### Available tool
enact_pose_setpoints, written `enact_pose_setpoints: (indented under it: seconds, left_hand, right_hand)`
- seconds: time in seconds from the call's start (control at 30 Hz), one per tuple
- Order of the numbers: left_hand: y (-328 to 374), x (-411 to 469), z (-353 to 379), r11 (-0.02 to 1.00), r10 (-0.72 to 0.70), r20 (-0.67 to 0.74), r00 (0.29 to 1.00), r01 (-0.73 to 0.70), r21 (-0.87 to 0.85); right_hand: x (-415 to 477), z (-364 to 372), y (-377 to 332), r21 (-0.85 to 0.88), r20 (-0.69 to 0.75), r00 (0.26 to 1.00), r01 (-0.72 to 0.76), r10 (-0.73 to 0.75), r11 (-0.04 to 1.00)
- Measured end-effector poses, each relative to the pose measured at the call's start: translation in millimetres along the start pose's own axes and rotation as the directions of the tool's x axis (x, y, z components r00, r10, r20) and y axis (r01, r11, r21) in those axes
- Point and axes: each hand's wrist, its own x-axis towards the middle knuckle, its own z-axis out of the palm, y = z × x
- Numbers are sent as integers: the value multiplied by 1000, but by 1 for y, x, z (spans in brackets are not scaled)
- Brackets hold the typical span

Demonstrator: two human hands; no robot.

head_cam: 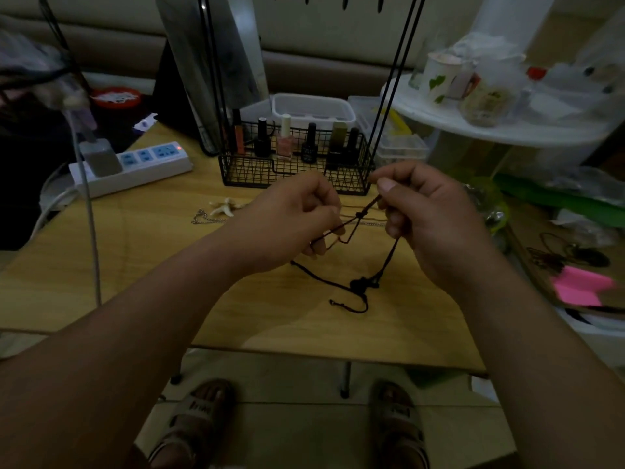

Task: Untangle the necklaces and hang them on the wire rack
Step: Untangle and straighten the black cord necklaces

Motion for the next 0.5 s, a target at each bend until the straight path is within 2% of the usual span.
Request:
enact_pose_setpoints:
  seconds: [0.1, 0.17, 0.33, 0.5]
  left_hand:
    - [3, -1, 7, 998, 61, 70, 996, -62, 5]
    - [5, 0, 10, 995, 95, 68, 993, -96, 9]
    - [7, 0, 8, 997, 70, 56, 996, -69, -18]
    - [8, -2, 4, 997, 68, 58, 996, -66, -37]
  right_hand:
    - [-1, 0, 1, 38, 55, 998, 10, -12, 999]
    - [-1, 1, 0, 55, 56, 998, 15, -18, 998]
    - [3, -4, 2, 139, 5, 1000, -9, 8, 990]
    - [3, -7, 3, 67, 29, 999, -46, 44, 997]
